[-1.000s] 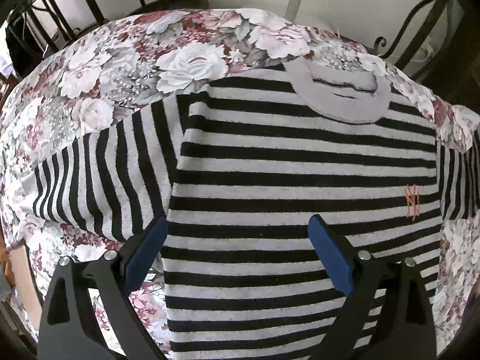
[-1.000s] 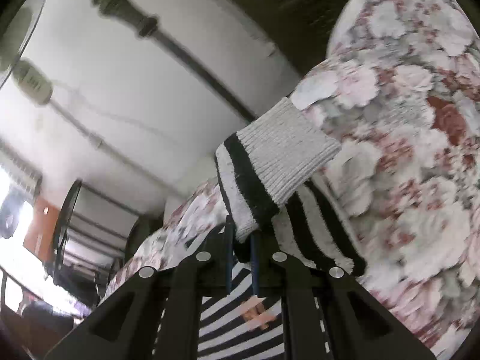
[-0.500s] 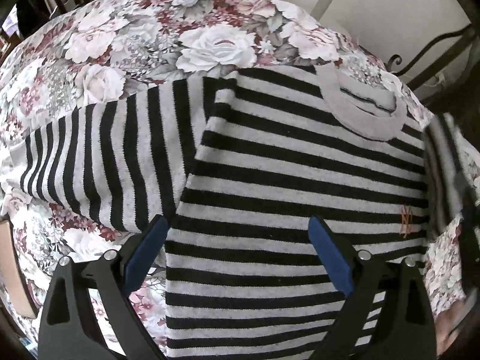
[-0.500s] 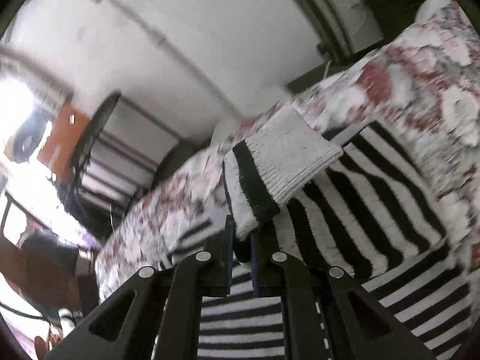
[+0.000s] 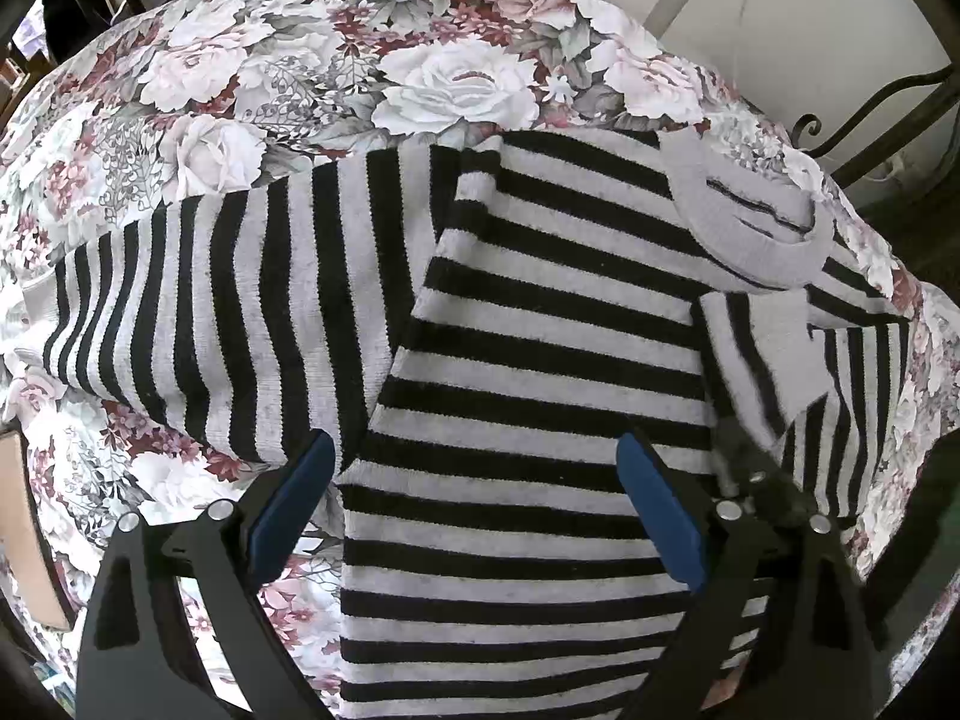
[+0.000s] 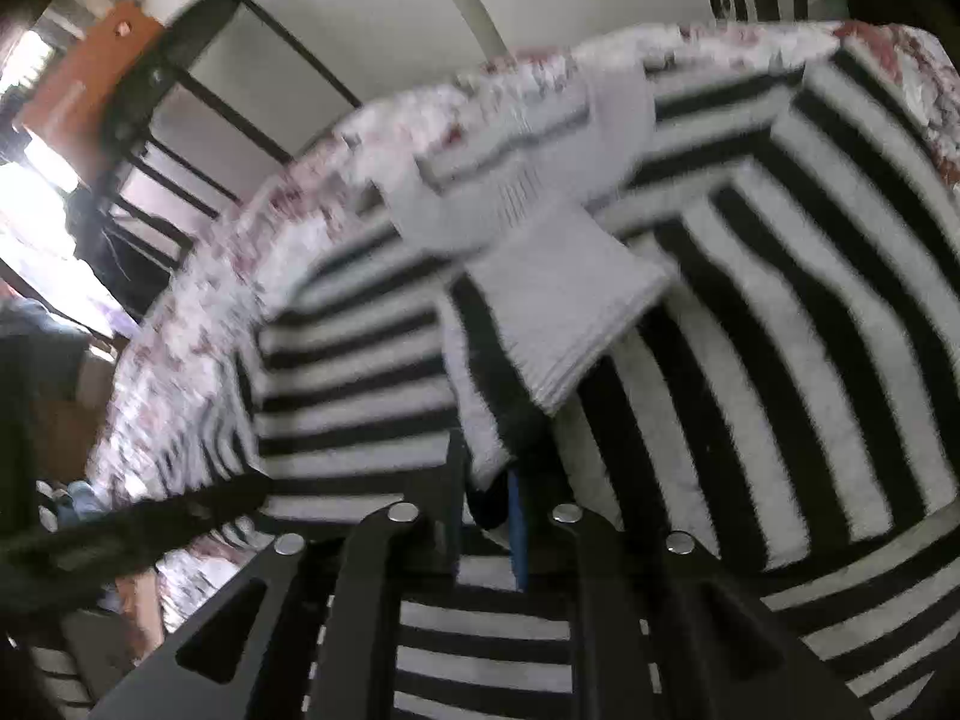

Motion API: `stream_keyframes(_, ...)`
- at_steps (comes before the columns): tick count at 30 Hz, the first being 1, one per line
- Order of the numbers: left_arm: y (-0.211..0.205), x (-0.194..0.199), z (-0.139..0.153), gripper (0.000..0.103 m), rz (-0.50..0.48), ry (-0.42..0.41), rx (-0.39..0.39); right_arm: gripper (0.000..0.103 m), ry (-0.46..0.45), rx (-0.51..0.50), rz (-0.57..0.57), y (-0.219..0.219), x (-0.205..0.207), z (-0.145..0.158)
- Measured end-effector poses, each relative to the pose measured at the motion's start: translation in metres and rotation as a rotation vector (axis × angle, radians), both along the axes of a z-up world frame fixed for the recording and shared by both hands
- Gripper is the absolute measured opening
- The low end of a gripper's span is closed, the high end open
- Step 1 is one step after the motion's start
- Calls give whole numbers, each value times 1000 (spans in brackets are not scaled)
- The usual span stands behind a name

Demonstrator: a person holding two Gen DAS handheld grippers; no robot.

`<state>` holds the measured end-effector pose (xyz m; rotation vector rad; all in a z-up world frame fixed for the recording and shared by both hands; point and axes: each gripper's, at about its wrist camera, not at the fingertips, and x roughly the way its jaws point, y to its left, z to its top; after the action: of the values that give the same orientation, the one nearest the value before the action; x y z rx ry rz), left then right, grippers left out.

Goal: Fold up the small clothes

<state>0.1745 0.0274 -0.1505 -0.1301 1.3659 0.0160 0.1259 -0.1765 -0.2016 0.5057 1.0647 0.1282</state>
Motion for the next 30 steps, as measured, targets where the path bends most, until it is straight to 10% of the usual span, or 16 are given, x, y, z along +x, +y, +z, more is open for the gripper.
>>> stream_keyframes(4, 4, 4, -1, 92, 16, 5, -5, 41, -11, -2, 29, 7, -4, 3)
stream_keyframes(11, 38, 6, 13, 93, 115, -33, -24, 53, -80, 7, 182, 40, -11, 27)
stream_keyframes(21, 15, 10, -41, 94, 18, 131, -72, 52, -125, -32, -135, -85, -24, 57)
stream_keyframes(27, -6, 12, -52, 93, -9, 64, 65, 53, -120, -50, -327, -172, -36, 51)
stream_keyframes(30, -26, 7, -46, 62, -102, 31, 11, 53, -98, 5, -342, -188, -30, 36)
